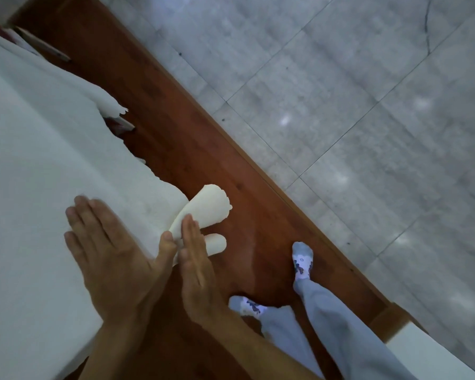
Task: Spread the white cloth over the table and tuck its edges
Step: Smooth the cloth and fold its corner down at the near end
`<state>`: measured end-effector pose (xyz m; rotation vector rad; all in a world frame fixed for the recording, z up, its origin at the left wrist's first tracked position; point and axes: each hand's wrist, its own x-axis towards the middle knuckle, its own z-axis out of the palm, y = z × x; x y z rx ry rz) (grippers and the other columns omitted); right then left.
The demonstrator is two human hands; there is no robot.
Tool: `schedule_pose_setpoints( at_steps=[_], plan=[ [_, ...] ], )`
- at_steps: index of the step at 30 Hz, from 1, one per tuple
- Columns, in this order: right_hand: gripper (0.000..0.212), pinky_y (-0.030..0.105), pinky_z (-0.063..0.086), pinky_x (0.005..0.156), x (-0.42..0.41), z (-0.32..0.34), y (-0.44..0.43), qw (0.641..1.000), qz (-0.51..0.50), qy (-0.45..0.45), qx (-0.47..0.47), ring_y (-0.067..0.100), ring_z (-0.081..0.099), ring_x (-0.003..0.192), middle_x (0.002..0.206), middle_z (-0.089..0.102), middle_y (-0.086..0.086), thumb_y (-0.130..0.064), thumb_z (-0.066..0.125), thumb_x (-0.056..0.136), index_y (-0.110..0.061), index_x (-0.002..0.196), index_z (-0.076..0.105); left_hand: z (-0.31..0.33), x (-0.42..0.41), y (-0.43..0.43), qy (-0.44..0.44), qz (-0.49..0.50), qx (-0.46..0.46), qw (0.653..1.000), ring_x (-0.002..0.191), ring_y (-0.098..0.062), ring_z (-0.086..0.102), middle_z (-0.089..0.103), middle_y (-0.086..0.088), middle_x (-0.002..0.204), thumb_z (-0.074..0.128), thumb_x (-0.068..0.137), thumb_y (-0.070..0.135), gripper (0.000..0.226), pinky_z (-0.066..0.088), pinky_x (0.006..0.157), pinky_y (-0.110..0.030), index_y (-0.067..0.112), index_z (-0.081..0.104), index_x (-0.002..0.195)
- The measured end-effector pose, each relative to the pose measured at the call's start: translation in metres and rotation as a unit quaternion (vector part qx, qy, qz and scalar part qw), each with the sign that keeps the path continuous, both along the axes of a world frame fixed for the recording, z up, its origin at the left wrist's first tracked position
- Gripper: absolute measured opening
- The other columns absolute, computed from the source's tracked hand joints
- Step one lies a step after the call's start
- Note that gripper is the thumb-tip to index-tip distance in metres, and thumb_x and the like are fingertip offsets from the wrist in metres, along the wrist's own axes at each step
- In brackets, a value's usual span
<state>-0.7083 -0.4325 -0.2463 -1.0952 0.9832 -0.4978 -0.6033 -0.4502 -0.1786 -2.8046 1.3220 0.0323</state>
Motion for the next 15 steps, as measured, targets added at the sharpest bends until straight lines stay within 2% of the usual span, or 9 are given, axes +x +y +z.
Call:
schedule_pose_setpoints(
  at_steps=[2, 4, 7, 10, 12, 15],
  plan=[
    [0.05, 0.042, 0.005, 0.131, 0.02, -0.021, -0.003, 0.998, -0.028, 0.048, 0.008, -0.005, -0.002, 0.155, 0.168, -0.003, -0.029, -0.031, 0.022, 0.114, -0.047, 0.156, 0.001, -0.001, 0.001, 0.0, 0.0, 0.0, -0.004, 1.0, 0.155, -0.037, 0.004, 0.004, -0.019, 0.167, 0.034, 0.084, 0.068, 0.103, 0.01, 0.125, -0.054, 0.005, 0.002, 0.159],
    [0.052, 0.04, 0.003, 0.131, 0.038, -0.059, -0.015, 0.993, -0.038, 0.109, 0.012, -0.005, -0.005, 0.155, 0.169, -0.004, -0.021, -0.029, 0.023, 0.114, -0.035, 0.161, 0.001, -0.002, 0.001, 0.001, 0.002, -0.002, -0.004, 1.0, 0.155, -0.037, 0.004, 0.004, -0.02, 0.167, 0.034, 0.084, 0.068, 0.103, 0.01, 0.125, -0.054, 0.004, 0.002, 0.159],
    [0.056, 0.045, -0.003, 0.13, 0.05, -0.12, -0.041, 0.981, 0.002, 0.193, 0.034, 0.007, -0.006, 0.158, 0.173, 0.0, -0.003, -0.035, 0.019, 0.114, -0.018, 0.165, 0.004, -0.002, 0.001, 0.002, -0.001, -0.002, -0.003, 1.0, 0.155, -0.038, 0.005, 0.005, -0.021, 0.167, 0.036, 0.084, 0.066, 0.103, 0.01, 0.125, -0.054, 0.004, 0.002, 0.159],
    [0.063, 0.047, -0.006, 0.127, 0.033, -0.15, -0.055, 0.956, 0.057, 0.252, 0.137, 0.02, -0.003, 0.159, 0.173, 0.003, 0.002, -0.05, 0.012, 0.11, -0.019, 0.164, 0.009, 0.0, 0.001, 0.002, 0.0, -0.006, 0.003, 1.0, 0.155, -0.038, 0.004, 0.004, -0.021, 0.167, 0.035, 0.085, 0.067, 0.103, 0.01, 0.125, -0.054, 0.003, 0.002, 0.159],
    [0.063, 0.045, -0.002, 0.128, 0.018, -0.145, -0.054, 0.947, 0.037, 0.263, 0.183, 0.019, -0.001, 0.159, 0.173, 0.006, 0.001, -0.052, 0.012, 0.11, -0.02, 0.164, 0.013, 0.001, 0.001, 0.002, 0.002, -0.006, 0.005, 1.0, 0.155, -0.038, 0.004, 0.004, -0.022, 0.167, 0.035, 0.086, 0.067, 0.103, 0.01, 0.125, -0.054, 0.002, 0.002, 0.159],
    [0.056, 0.038, 0.004, 0.13, 0.008, -0.092, -0.038, 0.973, -0.017, 0.18, 0.14, 0.008, 0.003, 0.158, 0.172, 0.011, -0.007, -0.047, 0.016, 0.111, -0.024, 0.163, 0.017, 0.002, 0.001, 0.002, 0.003, -0.003, 0.003, 1.0, 0.155, -0.038, 0.004, 0.004, -0.021, 0.167, 0.033, 0.085, 0.069, 0.103, 0.01, 0.125, -0.053, 0.002, 0.003, 0.159]
  ],
)
